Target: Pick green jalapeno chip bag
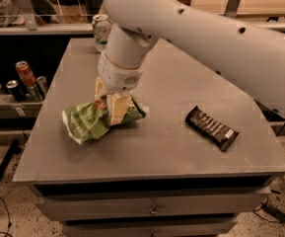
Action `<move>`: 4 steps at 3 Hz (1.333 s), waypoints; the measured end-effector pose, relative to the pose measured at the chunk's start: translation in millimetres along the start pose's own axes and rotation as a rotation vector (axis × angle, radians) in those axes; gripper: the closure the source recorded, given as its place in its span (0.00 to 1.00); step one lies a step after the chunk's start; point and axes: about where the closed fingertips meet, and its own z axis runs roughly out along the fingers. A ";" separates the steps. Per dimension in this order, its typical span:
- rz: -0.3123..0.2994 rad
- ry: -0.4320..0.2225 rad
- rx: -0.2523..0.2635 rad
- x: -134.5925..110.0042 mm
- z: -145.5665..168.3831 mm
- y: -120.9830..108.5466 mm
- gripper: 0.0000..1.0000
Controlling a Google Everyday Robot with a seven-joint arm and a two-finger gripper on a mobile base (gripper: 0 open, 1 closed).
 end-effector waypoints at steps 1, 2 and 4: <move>0.030 0.052 0.051 21.6 -31.5 -17.7 1.00; 0.049 0.085 0.082 34.4 -53.7 -26.5 1.00; 0.070 0.118 0.109 49.1 -89.9 -34.7 1.00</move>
Offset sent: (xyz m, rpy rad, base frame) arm 0.0618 -0.0536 0.0669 -0.0448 -0.1289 -0.1346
